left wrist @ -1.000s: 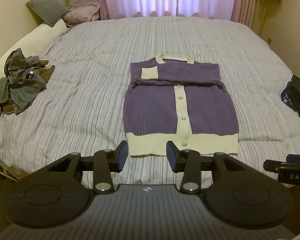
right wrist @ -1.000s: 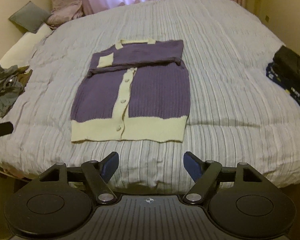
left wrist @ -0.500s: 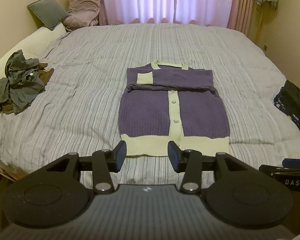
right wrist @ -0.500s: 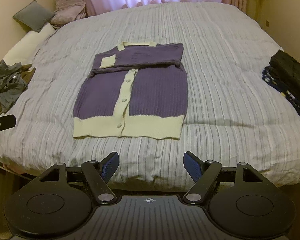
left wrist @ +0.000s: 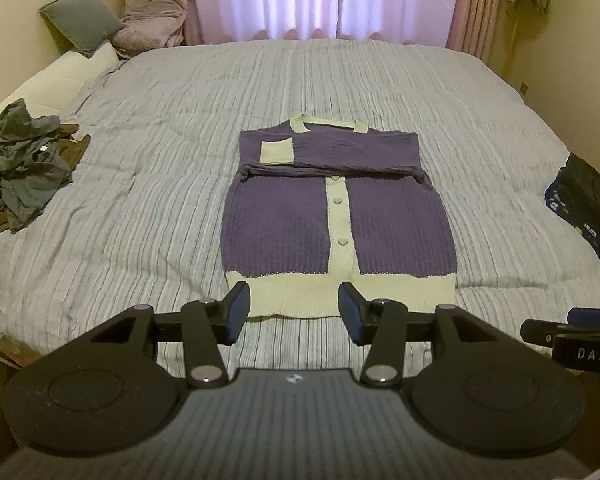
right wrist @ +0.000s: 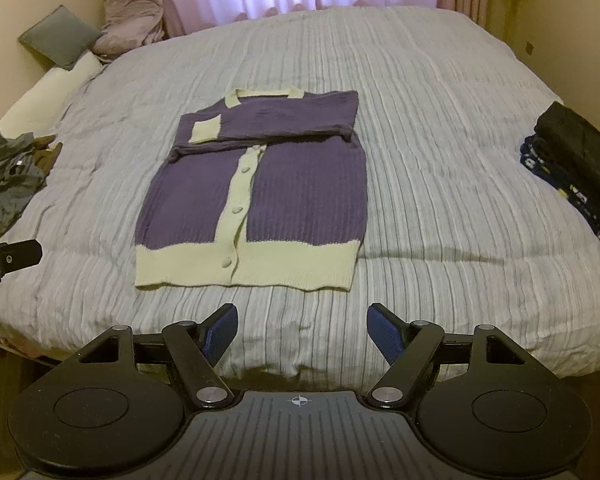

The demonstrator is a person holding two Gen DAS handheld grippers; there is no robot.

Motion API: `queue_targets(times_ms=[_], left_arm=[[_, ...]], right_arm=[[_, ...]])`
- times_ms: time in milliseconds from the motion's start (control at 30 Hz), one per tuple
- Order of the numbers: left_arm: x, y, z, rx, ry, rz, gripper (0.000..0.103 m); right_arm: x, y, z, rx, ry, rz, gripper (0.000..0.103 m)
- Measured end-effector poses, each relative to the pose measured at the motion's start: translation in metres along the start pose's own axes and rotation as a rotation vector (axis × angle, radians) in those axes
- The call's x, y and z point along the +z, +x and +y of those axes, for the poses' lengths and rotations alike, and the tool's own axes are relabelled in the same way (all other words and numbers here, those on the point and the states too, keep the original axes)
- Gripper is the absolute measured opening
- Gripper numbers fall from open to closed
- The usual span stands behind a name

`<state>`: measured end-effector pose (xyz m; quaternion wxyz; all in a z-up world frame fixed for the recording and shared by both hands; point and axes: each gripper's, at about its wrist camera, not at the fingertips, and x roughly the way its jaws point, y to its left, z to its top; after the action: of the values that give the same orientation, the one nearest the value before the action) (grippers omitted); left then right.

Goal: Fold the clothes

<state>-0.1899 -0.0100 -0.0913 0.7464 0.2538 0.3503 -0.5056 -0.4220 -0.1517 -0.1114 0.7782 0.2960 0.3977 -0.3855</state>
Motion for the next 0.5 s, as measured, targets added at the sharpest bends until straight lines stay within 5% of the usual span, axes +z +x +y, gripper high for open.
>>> queue_targets(times_ms=[500], left_arm=[[0.076,0.058,0.018,-0.023,0.052,-0.008,0.046]], right_arm=[[0.077,0.035,0.011,-0.031,0.049,-0.043,0.075]])
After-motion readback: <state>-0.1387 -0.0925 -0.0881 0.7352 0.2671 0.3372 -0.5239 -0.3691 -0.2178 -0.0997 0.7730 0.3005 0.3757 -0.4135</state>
